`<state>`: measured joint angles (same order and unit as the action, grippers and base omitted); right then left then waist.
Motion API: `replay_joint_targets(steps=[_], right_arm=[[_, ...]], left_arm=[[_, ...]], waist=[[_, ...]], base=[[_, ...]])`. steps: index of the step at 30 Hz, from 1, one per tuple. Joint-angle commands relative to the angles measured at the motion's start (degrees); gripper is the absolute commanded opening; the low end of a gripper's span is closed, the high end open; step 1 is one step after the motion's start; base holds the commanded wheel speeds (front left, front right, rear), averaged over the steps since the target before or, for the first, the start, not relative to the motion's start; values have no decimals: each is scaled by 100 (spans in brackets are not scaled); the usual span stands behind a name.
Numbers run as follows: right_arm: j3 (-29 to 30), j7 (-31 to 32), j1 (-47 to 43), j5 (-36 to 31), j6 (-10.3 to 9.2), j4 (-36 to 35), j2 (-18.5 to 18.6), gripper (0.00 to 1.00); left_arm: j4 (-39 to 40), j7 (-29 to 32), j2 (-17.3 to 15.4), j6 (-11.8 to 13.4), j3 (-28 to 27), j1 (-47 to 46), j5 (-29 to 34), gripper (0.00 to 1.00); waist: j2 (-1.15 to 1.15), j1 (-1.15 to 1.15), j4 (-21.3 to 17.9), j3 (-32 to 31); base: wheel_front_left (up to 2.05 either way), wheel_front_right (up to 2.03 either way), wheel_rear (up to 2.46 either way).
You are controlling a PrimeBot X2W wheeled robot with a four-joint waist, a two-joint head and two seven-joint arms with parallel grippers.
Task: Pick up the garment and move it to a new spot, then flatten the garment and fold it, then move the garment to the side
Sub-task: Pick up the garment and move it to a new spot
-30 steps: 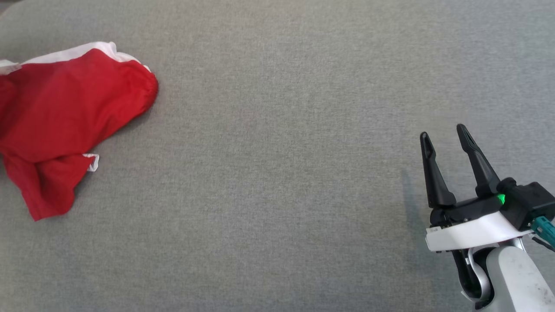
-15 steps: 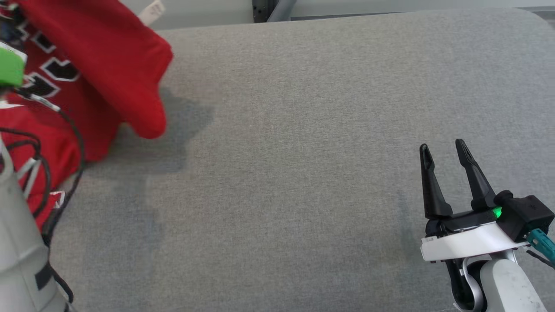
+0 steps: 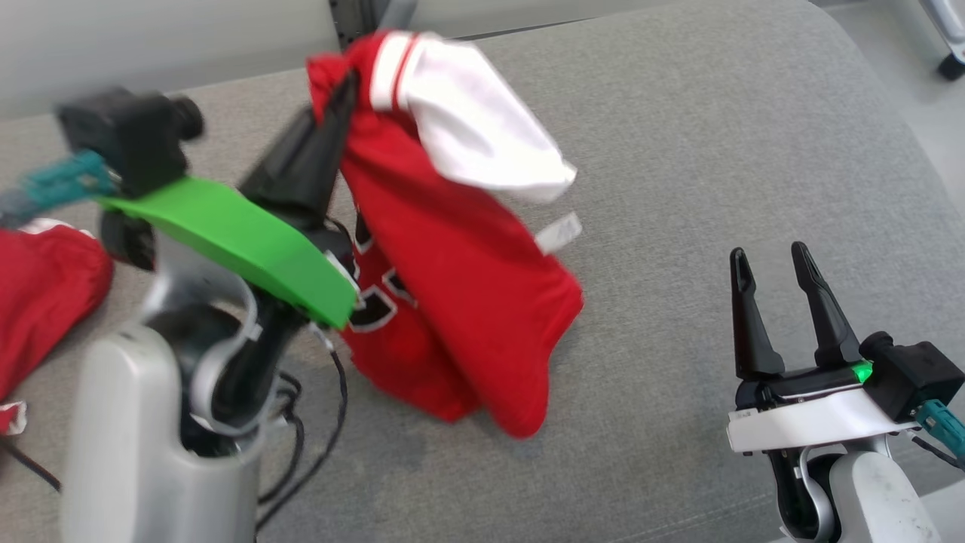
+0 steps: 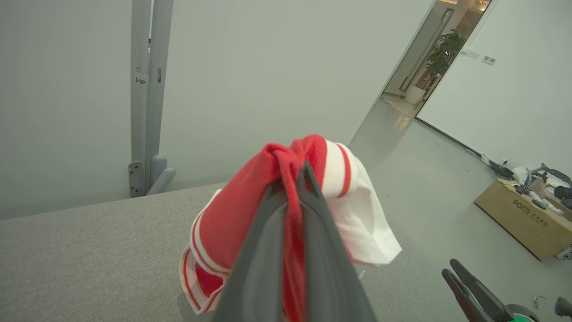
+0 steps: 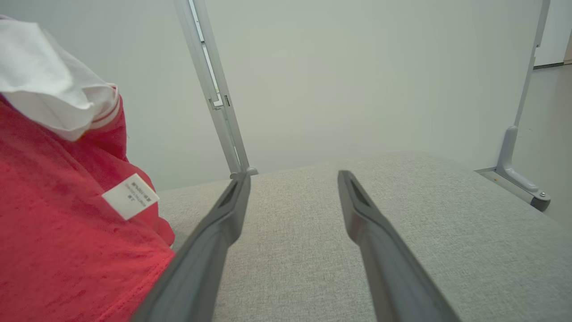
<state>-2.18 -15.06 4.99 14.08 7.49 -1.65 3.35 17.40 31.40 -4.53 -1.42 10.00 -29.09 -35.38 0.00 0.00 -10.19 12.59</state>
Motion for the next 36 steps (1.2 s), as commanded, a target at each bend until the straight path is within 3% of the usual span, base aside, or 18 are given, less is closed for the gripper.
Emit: replay_joint_targets(steps=[1,7,11,17,23,24,25,26,27,28,36], right_arm=[[24,-19,-23,46,0,-17,2,100],[106,-19,-103,50,0,-20,-18,100],[189,-19,-130,38,0,-23,-30,100],[145,-19,-102,-15,0,13,-32,100],[124,-19,-192,-79,0,44,36,100],[116,-19,-215,-90,0,49,44,100],[115,-19,-241,-99,0,53,51,100],[120,-19,-270,-108,0,54,55,100],[131,-19,-292,-115,0,53,60,100],[145,-19,-316,-123,0,46,68,100],[308,-19,-642,-180,0,-3,142,100]], left_arm=[[-66,-48,-11,4,47,168,35,0],[-926,-552,35,15,399,1061,319,0],[-2091,-1200,73,53,555,1366,524,0],[-3287,-1768,106,-13,763,1204,563,0],[-3880,-2109,144,-116,993,1102,426,0],[-3918,-2174,146,-119,1019,1108,443,4],[-3933,-2245,148,-131,1064,1123,464,18],[-3931,-2329,150,-150,1113,1158,491,45],[-3920,-2403,150,-162,1154,1210,519,78],[-3885,-2497,150,-161,1194,1257,577,100],[-3400,-3416,-133,76,1412,1768,1193,100]], waist=[[0,0,-144,59],[0,0,-229,110],[0,0,-132,104],[0,0,1,17],[0,0,114,-175],[0,0,123,-221],[0,0,133,-273],[0,0,143,-326],[0,0,155,-386],[0,0,168,-443],[0,0,350,-898]], base=[[0,0,0],[0,0,0],[0,0,0],[0,0,0],[0,0,0],[0,0,0],[0,0,0],[0,0,0],[0,0,0],[0,0,0],[0,0,0]])
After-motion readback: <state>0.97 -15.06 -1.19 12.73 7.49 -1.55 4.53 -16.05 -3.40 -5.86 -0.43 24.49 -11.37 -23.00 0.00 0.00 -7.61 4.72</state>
